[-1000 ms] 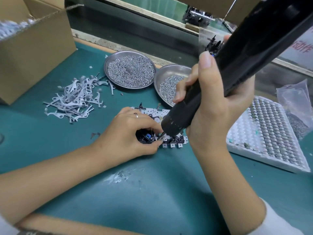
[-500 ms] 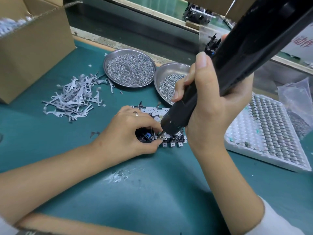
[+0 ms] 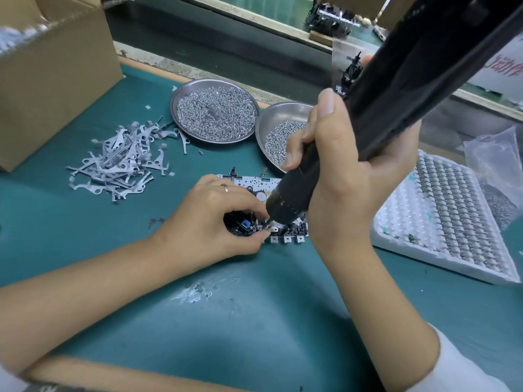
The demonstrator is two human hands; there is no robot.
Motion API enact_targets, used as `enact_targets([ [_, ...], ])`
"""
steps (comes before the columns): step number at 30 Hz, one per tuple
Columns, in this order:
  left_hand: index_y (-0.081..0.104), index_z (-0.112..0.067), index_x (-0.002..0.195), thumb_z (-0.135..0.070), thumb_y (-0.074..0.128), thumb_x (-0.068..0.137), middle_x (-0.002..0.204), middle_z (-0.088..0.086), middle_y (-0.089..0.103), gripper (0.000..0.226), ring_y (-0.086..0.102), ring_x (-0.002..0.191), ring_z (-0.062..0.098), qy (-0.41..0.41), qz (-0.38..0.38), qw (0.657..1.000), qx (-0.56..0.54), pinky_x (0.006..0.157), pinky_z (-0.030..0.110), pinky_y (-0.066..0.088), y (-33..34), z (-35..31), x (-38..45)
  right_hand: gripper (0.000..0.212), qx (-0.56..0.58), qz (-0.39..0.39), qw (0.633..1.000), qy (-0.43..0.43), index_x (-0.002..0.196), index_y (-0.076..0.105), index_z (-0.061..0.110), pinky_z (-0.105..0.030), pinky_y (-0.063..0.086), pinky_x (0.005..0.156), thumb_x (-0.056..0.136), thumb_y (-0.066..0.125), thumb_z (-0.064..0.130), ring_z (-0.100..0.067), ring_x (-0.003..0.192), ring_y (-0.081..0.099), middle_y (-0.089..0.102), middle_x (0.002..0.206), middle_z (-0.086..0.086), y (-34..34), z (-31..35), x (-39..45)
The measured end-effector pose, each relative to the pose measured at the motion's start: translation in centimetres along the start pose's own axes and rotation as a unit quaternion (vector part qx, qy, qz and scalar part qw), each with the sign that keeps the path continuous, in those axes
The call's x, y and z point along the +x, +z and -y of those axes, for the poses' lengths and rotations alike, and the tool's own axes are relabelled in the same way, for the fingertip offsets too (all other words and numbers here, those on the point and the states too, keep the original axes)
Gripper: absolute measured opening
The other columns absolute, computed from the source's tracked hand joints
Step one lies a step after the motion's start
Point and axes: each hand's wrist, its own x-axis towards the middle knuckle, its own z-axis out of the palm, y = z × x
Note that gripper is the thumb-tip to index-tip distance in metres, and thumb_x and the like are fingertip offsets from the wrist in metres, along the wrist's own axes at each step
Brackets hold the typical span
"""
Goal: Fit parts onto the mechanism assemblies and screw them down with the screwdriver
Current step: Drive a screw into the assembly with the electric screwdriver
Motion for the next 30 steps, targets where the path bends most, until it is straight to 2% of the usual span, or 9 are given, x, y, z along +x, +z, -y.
enact_targets([
  [6,0.074,-0.014,0.076,-0.023,0.076,0.064,0.075,-0.021,0.062,0.016,0.048,0.074,-0.005,-0.001,0.002,1.0,0.005,0.083,0.041,0.043,0.0,0.0,0.0,0.022,-0.008,0.0,1.0,0.002,0.09,0.038,0.006,-0.03,0.037,0.045,0.083,0.057,-0.003,-0.03,0.036,0.041,0.045,0.055,-0.006,-0.1,-0.1,0.0],
  [10,0.074,-0.017,0.077,-0.023,0.077,0.064,0.077,-0.021,0.062,0.015,0.051,0.075,-0.002,0.001,-0.003,1.0,0.011,0.084,0.04,0.044,0.0,0.0,-0.1,0.024,0.01,0.002,1.0,-0.01,0.09,0.039,0.007,-0.03,0.038,0.043,0.084,0.059,-0.002,-0.029,0.035,0.04,0.044,0.051,-0.007,-0.2,0.1,0.0],
  [13,0.074,-0.018,0.08,-0.023,0.077,0.065,0.078,-0.018,0.067,0.016,0.054,0.076,0.0,0.004,0.0,1.0,0.009,0.086,0.04,0.044,0.0,-0.1,-0.1,0.018,0.049,0.008,0.998,-0.048,0.092,0.039,0.007,-0.026,0.038,0.044,0.085,0.054,-0.001,-0.024,0.035,0.04,0.042,0.047,-0.001,-0.7,0.4,0.8],
  [15,0.075,-0.018,0.082,-0.024,0.076,0.066,0.078,-0.015,0.069,0.017,0.055,0.077,0.001,0.003,0.003,1.0,0.011,0.086,0.041,0.045,-0.1,0.0,-0.1,0.018,0.036,0.0,0.998,-0.055,0.091,0.041,0.01,-0.026,0.038,0.045,0.085,0.054,-0.001,-0.019,0.035,0.042,0.045,0.048,0.003,-1.0,0.3,1.2],
  [19,0.075,-0.019,0.083,-0.025,0.076,0.066,0.078,-0.019,0.066,0.018,0.054,0.077,-0.002,-0.001,0.006,1.0,0.021,0.088,0.037,0.043,-0.1,-0.1,-0.2,0.02,0.014,0.004,1.0,-0.002,0.093,0.038,0.005,-0.028,0.037,0.043,0.087,0.051,-0.009,-0.023,0.035,0.039,0.038,0.046,-0.009,-1.1,-0.5,1.0],
  [22,0.075,-0.021,0.083,-0.024,0.076,0.065,0.077,-0.02,0.064,0.018,0.054,0.078,-0.001,-0.006,0.002,0.999,0.032,0.088,0.035,0.043,-0.1,-0.1,-0.2,0.019,0.022,0.015,0.999,0.026,0.092,0.037,0.006,-0.029,0.038,0.042,0.089,0.05,-0.008,-0.022,0.036,0.037,0.04,0.045,-0.003,-1.3,-0.6,1.1],
  [27,0.074,-0.022,0.083,-0.026,0.076,0.065,0.077,-0.024,0.059,0.019,0.054,0.077,0.001,-0.005,-0.001,0.999,0.04,0.089,0.035,0.042,0.0,-0.1,-0.2,0.022,0.0,-0.014,0.999,0.045,0.094,0.038,0.007,-0.027,0.04,0.044,0.086,0.057,-0.002,-0.022,0.037,0.041,0.044,0.049,-0.002,-1.4,-0.4,1.0],
  [30,0.075,-0.022,0.085,-0.029,0.076,0.067,0.079,-0.019,0.066,0.02,0.056,0.079,0.002,-0.002,0.006,1.0,0.03,0.09,0.036,0.042,-0.1,0.0,-0.3,0.029,-0.015,0.011,0.999,0.045,0.101,0.039,0.005,-0.033,0.047,0.049,0.086,0.064,0.006,-0.019,0.047,0.051,0.052,0.06,-0.003,-1.9,-0.2,1.0],
])
